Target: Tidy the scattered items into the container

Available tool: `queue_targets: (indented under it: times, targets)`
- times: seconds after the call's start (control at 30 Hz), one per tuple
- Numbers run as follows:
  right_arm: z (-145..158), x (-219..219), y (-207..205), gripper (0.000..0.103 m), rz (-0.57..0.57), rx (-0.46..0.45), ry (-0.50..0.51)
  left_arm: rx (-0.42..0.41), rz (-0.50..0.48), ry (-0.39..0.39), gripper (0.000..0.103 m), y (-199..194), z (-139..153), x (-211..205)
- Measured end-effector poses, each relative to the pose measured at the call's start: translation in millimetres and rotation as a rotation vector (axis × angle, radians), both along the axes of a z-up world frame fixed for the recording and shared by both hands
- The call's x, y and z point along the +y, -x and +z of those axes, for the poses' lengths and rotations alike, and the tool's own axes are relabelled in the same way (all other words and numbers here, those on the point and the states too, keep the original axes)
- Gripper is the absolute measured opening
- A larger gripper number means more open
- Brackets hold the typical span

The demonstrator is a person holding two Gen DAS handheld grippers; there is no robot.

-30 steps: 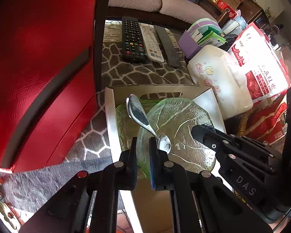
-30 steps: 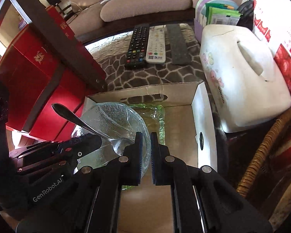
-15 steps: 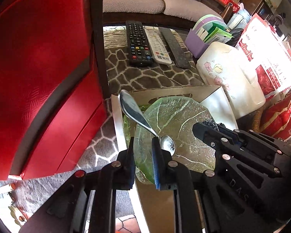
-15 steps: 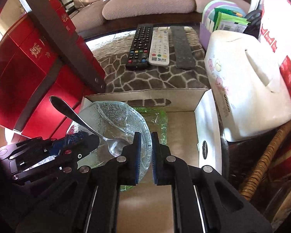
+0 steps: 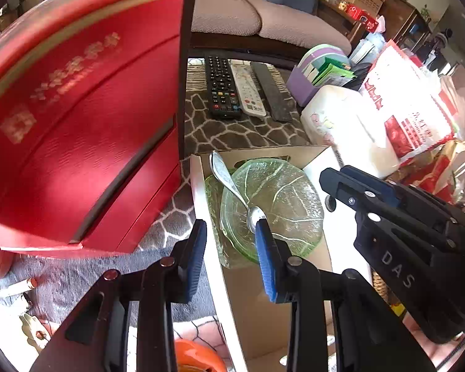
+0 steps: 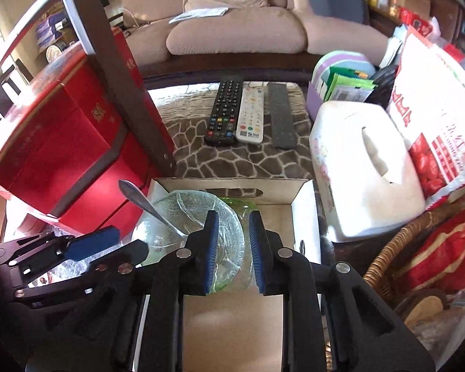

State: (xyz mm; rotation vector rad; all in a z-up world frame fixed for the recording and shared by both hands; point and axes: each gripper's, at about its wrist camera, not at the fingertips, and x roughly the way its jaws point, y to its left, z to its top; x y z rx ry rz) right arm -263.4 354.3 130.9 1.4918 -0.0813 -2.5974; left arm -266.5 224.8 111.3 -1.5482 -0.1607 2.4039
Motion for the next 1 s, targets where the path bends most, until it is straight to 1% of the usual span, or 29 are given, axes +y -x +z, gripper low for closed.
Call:
queue_targets:
  times: [0.1, 0.17, 0.2, 0.23, 0.27, 0.3, 0.4, 0.47, 0.5, 0.57, 0.67, 0.77, 0.83, 0.9, 1.0]
  targets:
    - [15.7, 3.7, -14.5, 0.021, -0.004, 0.013, 0.085, 0.040, -0.045, -0.080, 0.033, -26.5, 27.6, -13.2]
    - [31.1, 3.3, -29.6, 0.021, 0.008, 0.040, 0.117, 0.089, -0.065, -0.129, 0.033, -52.5, 49.8, -28.3]
    - [39.7, 2.7, -38.6, 0.022, 0.012, 0.053, 0.129, 0.114, -0.076, -0.140, 0.039, -67.3, 59.3, -37.0]
    - [48.8, 2.9, -48.7, 0.025, 0.015, 0.066, 0.146, 0.138, -0.083, -0.136, 0.043, -82.3, 67.0, -47.8]
    - [58.1, 2.6, -59.6, 0.027, 0.021, 0.079, 0.165, 0.161, -0.087, -0.125, 0.050, -97.2, 72.4, -59.5]
    - [67.2, 2.4, -72.0, 0.030, 0.030, 0.094, 0.182, 0.177, -0.088, -0.113, 0.052, -111.2, 75.0, -71.8]
    - [86.2, -2.7, -113.5, 0.039, 0.049, 0.139, 0.181, 0.187, -0.074, -0.058, 0.052, -150.2, 68.4, -109.1]
    - [88.4, -9.4, -140.2, 0.039, 0.059, 0.150, 0.174, 0.176, -0.063, -0.023, 0.052, -173.6, 56.5, -131.9]
    - [87.2, -13.2, -152.6, 0.039, 0.068, 0.149, 0.181, 0.166, -0.051, -0.021, 0.052, -184.7, 49.6, -143.7]
    - [78.5, -20.4, -175.0, 0.039, 0.074, 0.138, 0.203, 0.157, -0.028, -0.042, 0.052, -206.4, 35.6, -164.5]
    - [56.1, -34.0, -206.0, 0.039, 0.075, 0.098, 0.259, 0.183, -0.020, -0.039, 0.052, -233.2, 12.8, -177.6]
    - [26.5, -48.4, -230.5, 0.039, 0.067, 0.051, 0.313, 0.177, -0.041, -0.064, 0.052, -248.1, -10.2, -175.3]
    - [5.1, -56.3, -241.5, 0.039, 0.046, 0.024, 0.326, 0.179, -0.058, -0.091, 0.052, -254.5, -20.7, -170.8]
    - [-14.6, -64.6, -246.8, 0.039, 0.030, 0.004, 0.332, 0.195, -0.086, -0.109, 0.052, -256.5, -28.2, -162.0]
    - [-37.4, -71.8, -246.9, 0.039, 0.007, -0.014, 0.357, 0.203, -0.123, -0.105, 0.052, -254.2, -38.3, -147.9]
